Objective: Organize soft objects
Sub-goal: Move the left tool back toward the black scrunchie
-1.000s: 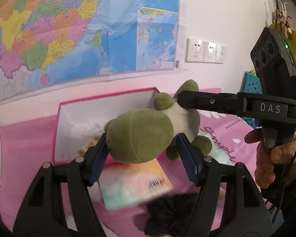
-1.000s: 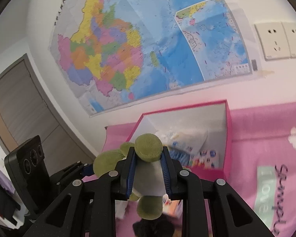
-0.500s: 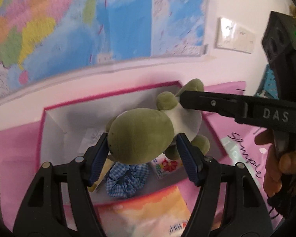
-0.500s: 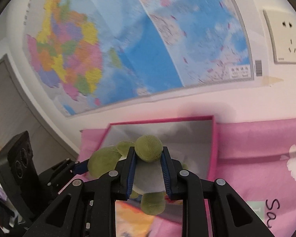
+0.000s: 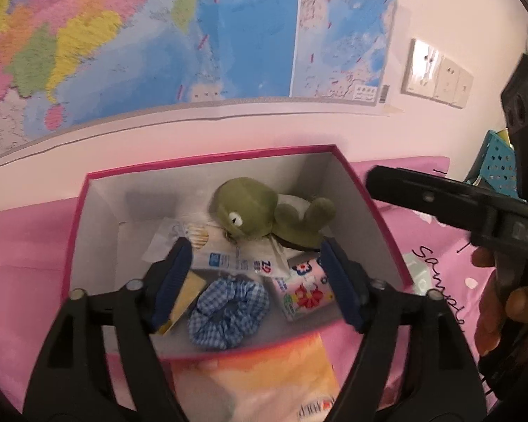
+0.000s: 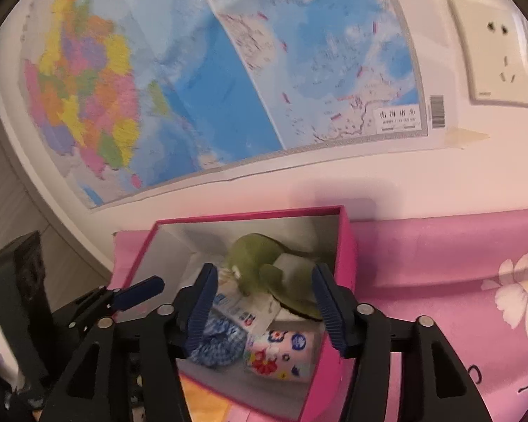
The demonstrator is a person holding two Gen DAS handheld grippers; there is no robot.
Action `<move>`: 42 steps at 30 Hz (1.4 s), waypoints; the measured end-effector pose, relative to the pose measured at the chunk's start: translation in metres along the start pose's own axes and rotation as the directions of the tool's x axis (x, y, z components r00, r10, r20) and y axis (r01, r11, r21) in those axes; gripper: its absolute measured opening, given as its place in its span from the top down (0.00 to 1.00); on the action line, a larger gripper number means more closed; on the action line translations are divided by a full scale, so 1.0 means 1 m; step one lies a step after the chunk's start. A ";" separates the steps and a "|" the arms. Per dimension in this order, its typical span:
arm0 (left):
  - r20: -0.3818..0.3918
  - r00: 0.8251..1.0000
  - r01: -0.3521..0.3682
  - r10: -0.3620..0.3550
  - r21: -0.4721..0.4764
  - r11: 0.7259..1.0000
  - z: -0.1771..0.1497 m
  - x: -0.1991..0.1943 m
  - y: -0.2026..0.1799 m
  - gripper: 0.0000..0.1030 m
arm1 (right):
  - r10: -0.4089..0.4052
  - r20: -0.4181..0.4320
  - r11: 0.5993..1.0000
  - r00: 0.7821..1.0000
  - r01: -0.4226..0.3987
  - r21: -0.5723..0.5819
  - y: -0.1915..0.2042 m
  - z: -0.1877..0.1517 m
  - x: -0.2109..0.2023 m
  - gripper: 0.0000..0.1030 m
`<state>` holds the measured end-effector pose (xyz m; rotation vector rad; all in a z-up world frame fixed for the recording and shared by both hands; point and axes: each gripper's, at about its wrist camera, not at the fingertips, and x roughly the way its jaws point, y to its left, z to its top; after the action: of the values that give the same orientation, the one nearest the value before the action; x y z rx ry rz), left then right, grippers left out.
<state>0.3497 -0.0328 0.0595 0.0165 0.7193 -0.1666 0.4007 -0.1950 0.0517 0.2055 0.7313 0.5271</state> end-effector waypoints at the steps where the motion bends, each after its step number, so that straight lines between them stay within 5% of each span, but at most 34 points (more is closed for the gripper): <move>1: 0.012 1.000 0.004 -0.004 0.003 1.000 -0.003 -0.007 0.000 0.23 | -0.002 0.009 1.000 1.000 0.002 -0.011 0.003 -0.002 -0.007 0.33; 9: 0.098 0.995 0.011 -0.011 0.003 1.000 -0.045 -0.080 0.002 0.02 | 0.011 0.066 0.988 0.998 0.000 -0.154 0.048 -0.041 -0.074 0.18; 20: 0.096 0.995 -0.013 0.021 -0.075 0.997 -0.118 -0.135 0.011 0.01 | -0.094 0.045 0.954 0.995 0.103 -0.282 0.094 -0.116 -0.119 0.09; 31: 0.032 0.999 -0.005 0.010 -0.145 0.989 -0.186 -0.144 0.007 0.01 | -0.105 0.015 0.972 0.994 0.106 -0.211 0.084 -0.189 -0.157 0.09; 42: -0.069 0.998 -0.015 0.011 -0.056 0.998 -0.203 -0.104 -0.033 0.01 | -0.067 -0.038 0.991 0.997 0.062 -0.115 0.061 -0.220 -0.145 0.09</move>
<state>0.1351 -0.0359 -0.0235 -0.0269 0.7915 -0.1334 0.1374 -0.2194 -0.0031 0.0641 0.7442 0.5109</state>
